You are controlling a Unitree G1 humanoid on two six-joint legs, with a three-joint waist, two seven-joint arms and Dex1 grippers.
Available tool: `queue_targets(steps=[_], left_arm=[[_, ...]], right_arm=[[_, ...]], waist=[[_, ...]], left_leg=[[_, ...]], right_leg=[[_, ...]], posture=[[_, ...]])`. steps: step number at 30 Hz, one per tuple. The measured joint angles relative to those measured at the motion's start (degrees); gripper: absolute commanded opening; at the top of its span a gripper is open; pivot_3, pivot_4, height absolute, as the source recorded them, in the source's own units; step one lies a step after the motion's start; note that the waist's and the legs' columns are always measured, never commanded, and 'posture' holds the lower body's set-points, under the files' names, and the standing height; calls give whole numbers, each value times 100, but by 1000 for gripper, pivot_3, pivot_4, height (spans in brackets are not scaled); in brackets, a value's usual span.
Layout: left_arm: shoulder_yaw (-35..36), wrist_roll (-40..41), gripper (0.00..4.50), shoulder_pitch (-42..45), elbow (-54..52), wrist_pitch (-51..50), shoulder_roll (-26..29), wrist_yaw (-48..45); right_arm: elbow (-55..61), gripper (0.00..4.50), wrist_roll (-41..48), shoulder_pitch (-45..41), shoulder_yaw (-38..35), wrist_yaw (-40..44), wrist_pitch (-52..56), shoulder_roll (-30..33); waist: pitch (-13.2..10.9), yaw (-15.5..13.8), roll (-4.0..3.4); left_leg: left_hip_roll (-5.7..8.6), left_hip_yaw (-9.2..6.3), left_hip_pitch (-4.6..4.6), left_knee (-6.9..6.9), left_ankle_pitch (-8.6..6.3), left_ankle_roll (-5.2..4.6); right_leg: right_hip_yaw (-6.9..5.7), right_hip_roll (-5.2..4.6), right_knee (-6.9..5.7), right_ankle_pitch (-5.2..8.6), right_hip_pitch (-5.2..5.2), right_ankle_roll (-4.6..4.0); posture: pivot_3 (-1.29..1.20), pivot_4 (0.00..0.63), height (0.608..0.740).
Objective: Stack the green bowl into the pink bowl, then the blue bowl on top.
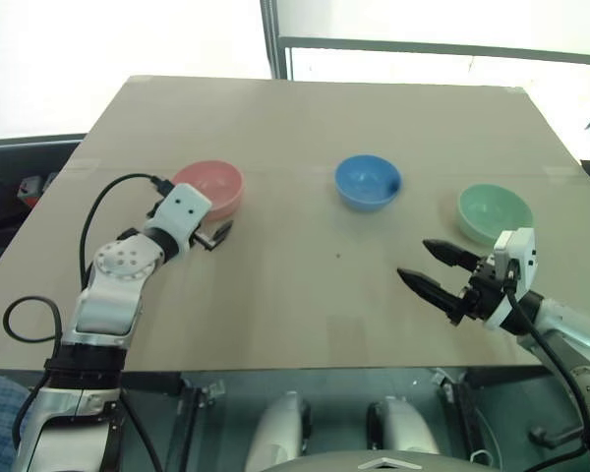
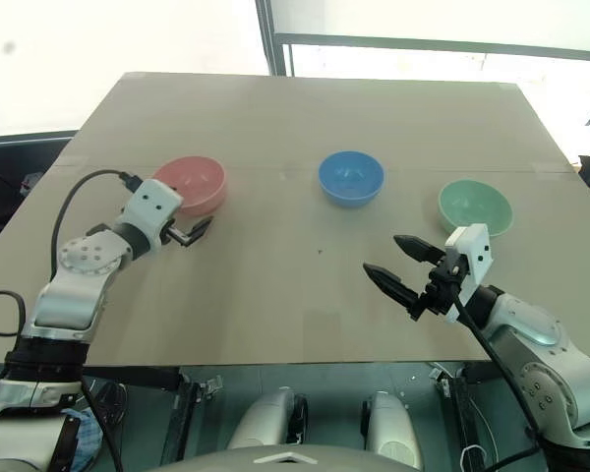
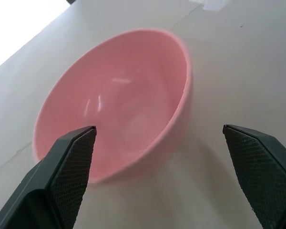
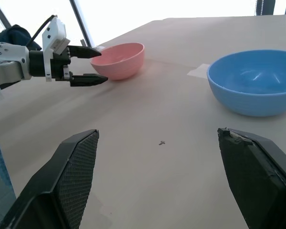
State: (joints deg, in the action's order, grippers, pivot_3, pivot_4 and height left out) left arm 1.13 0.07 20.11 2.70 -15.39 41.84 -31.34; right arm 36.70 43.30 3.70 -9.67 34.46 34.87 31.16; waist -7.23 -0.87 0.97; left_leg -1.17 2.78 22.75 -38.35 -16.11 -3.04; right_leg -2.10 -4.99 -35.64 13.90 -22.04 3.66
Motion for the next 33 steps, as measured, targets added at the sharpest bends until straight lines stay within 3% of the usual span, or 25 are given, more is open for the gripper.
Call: queue_targets(steps=[8,11,14,20,27,33], left_arm=[[-455,-446,4500,289,821,383,40,-287],[-581,-540,3855,484,1046,490,32,-371],[-661,-578,2318,564,1215,599,-5,-465],[-726,-704,72,688,1319,729,-76,-465],[-807,-633,72,897,1324,838,-70,-1064],[-1586,-101,72,819,-39,1433,-77,-2785]], right_arm=[[150,4184,27,-13,84,-95,-33,-26],[234,4277,15,-19,88,-122,-80,-40],[329,4277,7,-19,89,-162,-154,-67],[351,4277,-14,-8,88,-248,-183,-74],[374,4277,-41,-3,89,-284,-285,-81],[370,4277,-141,-5,92,-301,-392,-93]], waist=[[0,7,3],[0,-6,4],[1,4,5],[2,-8,7],[1,-8,7],[-1,3,8]], left_leg=[[-2,1,-1,-3,-2,-5],[-1,1,-2,-8,-5,-11],[-2,1,-2,-10,-5,-11],[-2,-1,-1,-11,-4,-8],[0,1,-3,-12,0,-2],[3,4,7,-15,-1,-4]], right_leg=[[1,5,-10,0,-2,2],[0,4,-13,0,0,3],[1,5,-15,0,-1,3],[0,5,-16,0,0,3],[0,5,-17,0,1,3],[7,4,-14,0,0,2]], posture=[[0,150,740],[0,150,740],[0,150,740],[0,150,740],[0,150,740],[0,150,740]])
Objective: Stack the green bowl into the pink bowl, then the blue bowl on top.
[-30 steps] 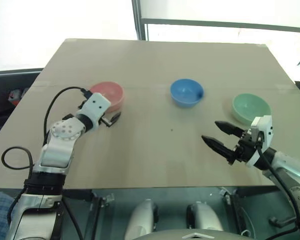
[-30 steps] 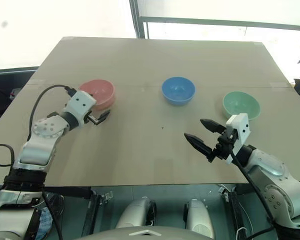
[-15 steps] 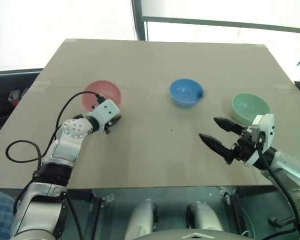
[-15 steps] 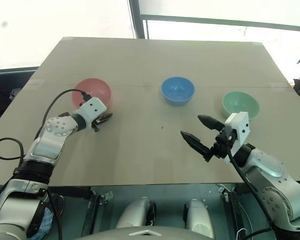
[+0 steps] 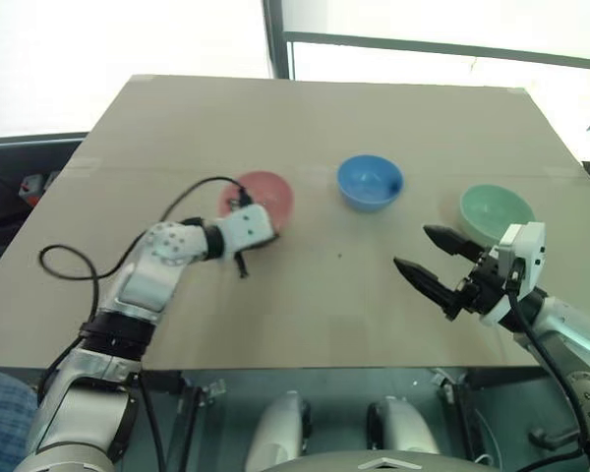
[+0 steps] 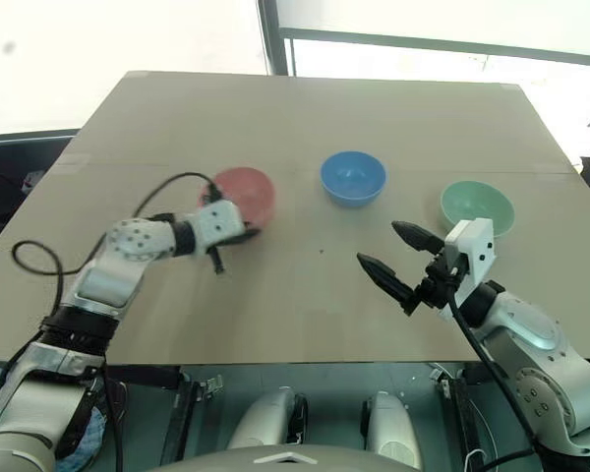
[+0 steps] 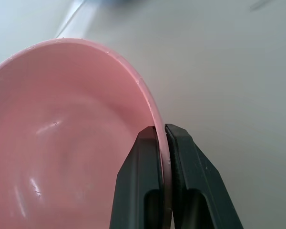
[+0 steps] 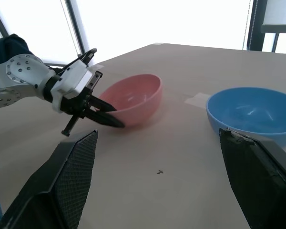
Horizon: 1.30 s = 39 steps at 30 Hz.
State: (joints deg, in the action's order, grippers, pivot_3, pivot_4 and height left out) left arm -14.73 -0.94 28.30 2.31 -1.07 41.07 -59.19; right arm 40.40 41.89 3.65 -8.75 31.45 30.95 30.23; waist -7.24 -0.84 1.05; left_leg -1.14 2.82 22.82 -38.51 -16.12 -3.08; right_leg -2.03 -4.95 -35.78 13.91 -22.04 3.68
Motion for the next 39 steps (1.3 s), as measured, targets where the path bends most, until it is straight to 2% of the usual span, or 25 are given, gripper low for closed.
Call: queue_targets(steps=[4,7,9,10,11,12,13,14,15,16,18,20,22,26,31,35,39], left_arm=[[-351,110,72,3,-804,190,114,-735],[-422,40,72,5,-879,292,130,-877],[-422,-4,789,22,-844,358,129,-905],[-424,-9,961,23,-821,411,118,-923],[-440,-22,1688,24,-772,502,111,-931],[-447,-34,1732,24,-754,533,111,-931],[-460,-108,2181,28,-698,627,111,-923],[-475,-152,2333,30,-644,700,110,-912],[-508,-227,2710,28,-538,826,96,-870],[-487,-239,3169,14,-337,1058,-101,-666],[-400,-191,3713,-12,-278,1262,-355,-402],[-203,-57,4483,-36,-249,1376,-529,-138],[179,398,4483,-164,-342,976,-662,30],[1013,1620,4483,-362,-630,-781,-731,354],[2425,3256,4483,-614,-1123,-2657,-615,917],[2988,3971,4483,-872,-1558,-3270,-370,945],[3101,4210,4483,-1103,-1867,-3422,-47,807]], right_arm=[[-17,4277,-58,0,2,-20,-17,-27],[-49,4277,-101,0,4,-53,-47,-61],[-50,4277,-115,0,4,-61,-73,-104],[-50,4277,-123,0,5,-67,-103,-119],[-50,4277,-134,0,18,-75,-120,-130],[-50,4277,-140,0,32,-77,-121,-131],[-50,4277,-148,0,54,-82,-122,-134],[-50,4277,-153,0,63,-87,-123,-139],[-50,4277,-167,0,67,-94,-124,-142],[-51,4277,-195,0,69,-115,-135,-147],[-50,4277,-222,0,82,-123,-150,-149],[-50,4277,-231,18,81,-152,-166,-153],[-49,4277,-240,79,77,-189,-169,-165],[-68,4277,-311,141,61,-391,-145,-167],[-902,4277,-1162,-224,24,-688,-110,273],[-1679,4277,-1749,-688,85,-683,-124,586],[-2536,4277,-2297,-1302,183,-625,-360,787]], waist=[[-2,11,-4],[-2,5,-3],[-2,3,-3],[-2,3,-3],[-2,-2,-3],[-2,-5,-3],[-2,-5,-3],[-2,-4,-3],[-2,-4,-3],[-2,-9,-3],[-3,-15,-1],[-3,-3,-1],[-3,10,-1],[-3,18,-1],[-3,31,0],[-4,-2,-1],[-6,10,-4]], left_leg=[[-8,2,-7,1,0,0],[-8,0,-9,0,-6,-11],[-8,-1,-10,-1,-7,-13],[-9,-1,-10,-1,-8,-14],[-8,-2,-9,-2,-7,-14],[-8,-2,-8,-2,-7,-13],[-7,-1,-8,-2,-6,-12],[-6,-1,-8,-2,-6,-11],[-5,-1,-8,-2,-5,-10],[-6,-2,-6,-2,-4,-8],[-6,-3,-3,-7,-5,-10],[-6,-3,-4,-8,-5,-10],[-11,-3,-7,-8,-5,-10],[-16,-6,-10,-8,-5,-10],[-11,-2,-9,-15,3,4],[-11,-5,-9,-12,5,7],[-7,1,-11,-12,5,8]], right_leg=[[2,10,0,1,-2,0],[2,16,-3,1,-2,0],[2,16,-4,1,-1,1],[3,15,-4,1,0,1],[3,15,-3,1,0,1],[3,15,-3,0,0,1],[3,14,-2,1,0,1],[3,14,-1,1,0,1],[4,14,-1,1,0,1],[3,13,0,0,0,1],[2,11,0,0,0,1],[3,10,-2,0,0,2],[3,11,-6,0,0,2],[0,13,-8,0,0,2],[4,9,-6,0,2,3],[0,11,-6,1,2,2],[5,10,-5,1,2,1]], posture=[[0,150,740],[0,150,740],[0,150,740],[0,150,740],[0,150,740],[0,150,740],[0,150,740],[0,150,740],[0,150,740],[0,150,740],[0,150,740],[0,150,740],[0,150,740],[0,150,740],[0,150,740],[0,150,740],[0,150,740]])
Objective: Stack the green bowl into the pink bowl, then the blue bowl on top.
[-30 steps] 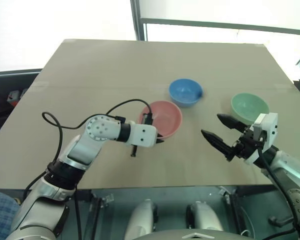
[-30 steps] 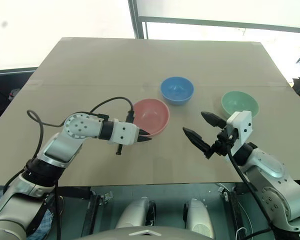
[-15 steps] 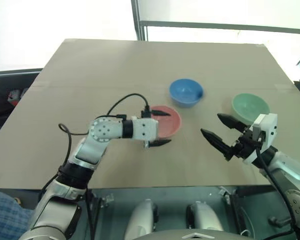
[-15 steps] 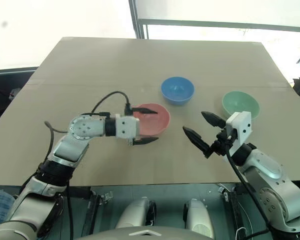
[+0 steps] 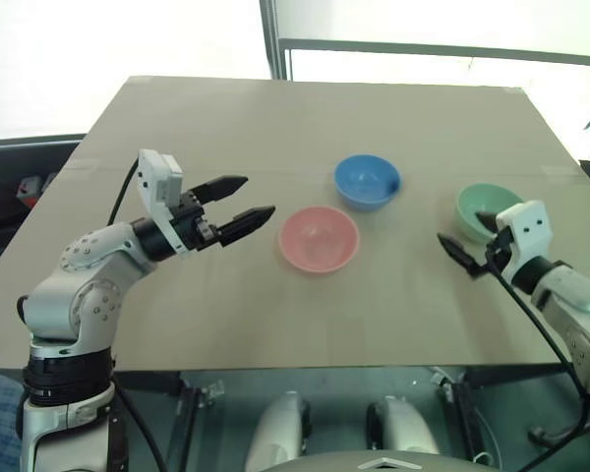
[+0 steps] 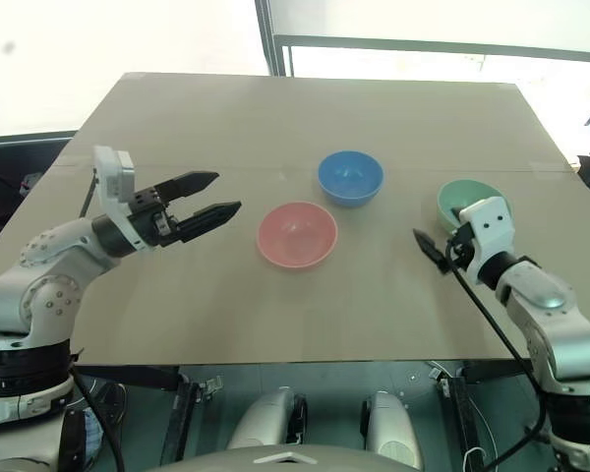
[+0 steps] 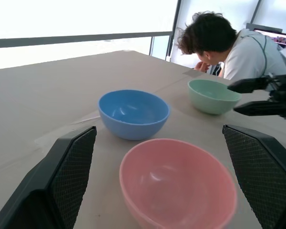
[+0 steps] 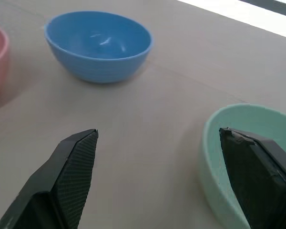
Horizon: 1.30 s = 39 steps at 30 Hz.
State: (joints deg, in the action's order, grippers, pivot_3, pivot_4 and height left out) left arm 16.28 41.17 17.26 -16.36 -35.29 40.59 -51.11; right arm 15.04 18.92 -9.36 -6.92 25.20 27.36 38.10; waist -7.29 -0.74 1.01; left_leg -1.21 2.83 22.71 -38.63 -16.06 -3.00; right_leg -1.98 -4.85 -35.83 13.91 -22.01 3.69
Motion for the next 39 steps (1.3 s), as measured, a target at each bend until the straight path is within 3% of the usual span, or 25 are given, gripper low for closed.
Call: queue_targets(steps=[13,14,24,33,36,39], left_arm=[[5,464,4483,-763,-728,-143,273,-493],[-18,456,4500,-793,-760,-131,273,-494],[-175,378,4500,-895,-798,62,250,-492],[-282,275,4500,-839,-771,159,322,-632],[-254,173,4500,-923,-751,199,546,-730],[-25,77,4500,-967,-650,236,823,-786]], right_arm=[[-2317,4277,-1461,-1066,942,814,-613,416],[-2378,3746,-1510,-1102,978,836,-621,420],[-2520,71,-1850,-1159,1062,1082,-906,446],[-2098,12,-1835,-1105,1051,1286,-930,443],[-1213,12,-1633,-1202,1148,1613,-963,351],[425,12,-774,-1585,1406,2209,-710,4]], waist=[[-5,2,-7],[-4,1,-7],[-5,4,-7],[-9,9,-13],[-19,66,-28],[-20,120,-29]], left_leg=[[-1,4,-1,7,1,2],[-1,4,-1,7,1,2],[-2,4,0,8,1,2],[-2,5,0,8,1,2],[-7,7,0,13,2,4],[-15,-5,0,24,6,13]], right_leg=[[6,0,5,0,-2,-1],[6,0,5,0,-2,-1],[6,0,6,0,-2,-1],[6,0,6,0,-2,-1],[9,4,5,0,-8,0],[-2,11,6,0,-11,-1]], posture=[[0,150,740],[0,150,740],[0,150,740],[0,150,740],[0,150,740],[0,150,740]])
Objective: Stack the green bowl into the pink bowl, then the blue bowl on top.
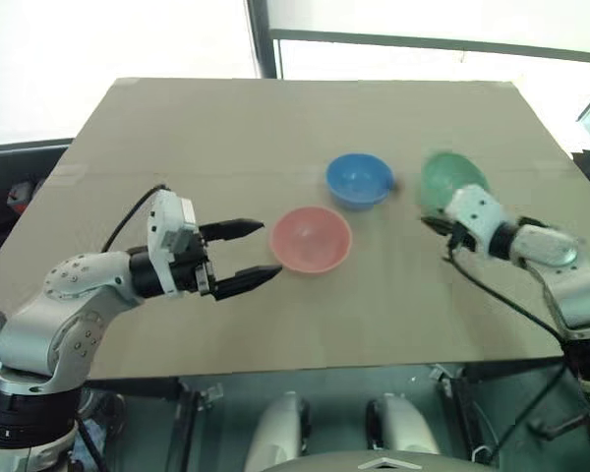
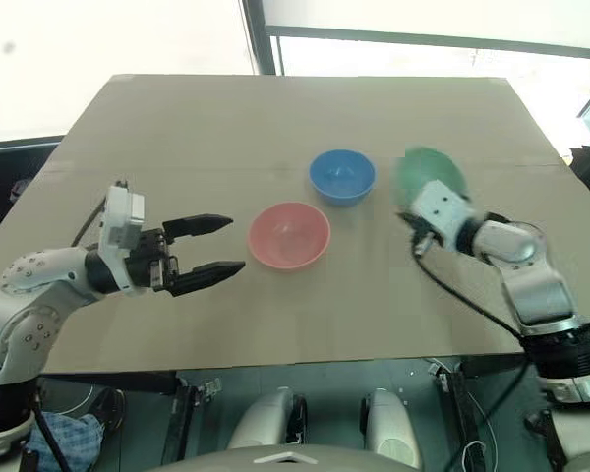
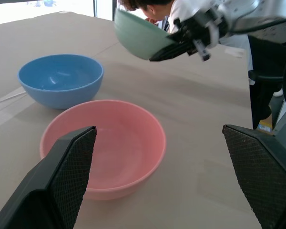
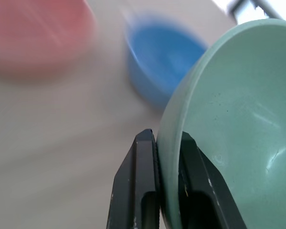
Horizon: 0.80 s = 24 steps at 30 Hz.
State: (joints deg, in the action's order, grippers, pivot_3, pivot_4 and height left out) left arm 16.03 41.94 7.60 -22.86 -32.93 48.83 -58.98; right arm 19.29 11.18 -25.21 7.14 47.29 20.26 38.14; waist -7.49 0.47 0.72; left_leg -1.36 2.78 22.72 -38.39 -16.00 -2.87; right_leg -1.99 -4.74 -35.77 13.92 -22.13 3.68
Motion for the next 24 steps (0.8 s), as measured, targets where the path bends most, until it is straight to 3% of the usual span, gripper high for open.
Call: queue_targets(steps=[3,8,19,20,21,24], left_arm=[[233,-168,4500,-202,285,116,283,-119],[377,-539,4500,-412,817,366,673,-447],[633,-898,4500,-879,1273,640,842,-781],[643,-902,4500,-917,1256,641,842,-781],[650,-903,4500,-960,1213,640,840,-779],[654,-902,4500,-969,1191,639,838,-777]], right_arm=[[645,12,408,-241,210,165,434,-174],[766,12,594,-940,688,40,1245,-759],[-59,12,-428,-1322,2257,-254,1310,-1452],[-59,772,-443,-1322,2262,-245,1290,-1468],[-60,981,-457,-1323,2261,-241,1267,-1491],[-59,2207,-424,-1323,2248,-156,1204,-1537]], waist=[[-1,-37,5],[-6,-37,11],[-6,22,15],[-6,23,15],[-6,23,15],[-7,23,15]], left_leg=[[9,-2,3,0,-1,-1],[12,1,3,-6,-1,-1],[12,14,29,7,1,1],[12,15,29,7,1,1],[11,15,28,6,0,1],[10,15,26,4,1,3]], right_leg=[[-7,-11,3,1,1,-1],[-8,-16,-3,1,-6,-3],[-11,-13,-7,0,-42,-1],[-11,-14,-7,0,-42,-1],[-11,-14,-6,0,-42,0],[-11,-14,-9,0,-41,0]], posture=[[0,150,740],[0,150,740],[0,150,740],[0,150,740],[0,150,740],[0,150,740]])
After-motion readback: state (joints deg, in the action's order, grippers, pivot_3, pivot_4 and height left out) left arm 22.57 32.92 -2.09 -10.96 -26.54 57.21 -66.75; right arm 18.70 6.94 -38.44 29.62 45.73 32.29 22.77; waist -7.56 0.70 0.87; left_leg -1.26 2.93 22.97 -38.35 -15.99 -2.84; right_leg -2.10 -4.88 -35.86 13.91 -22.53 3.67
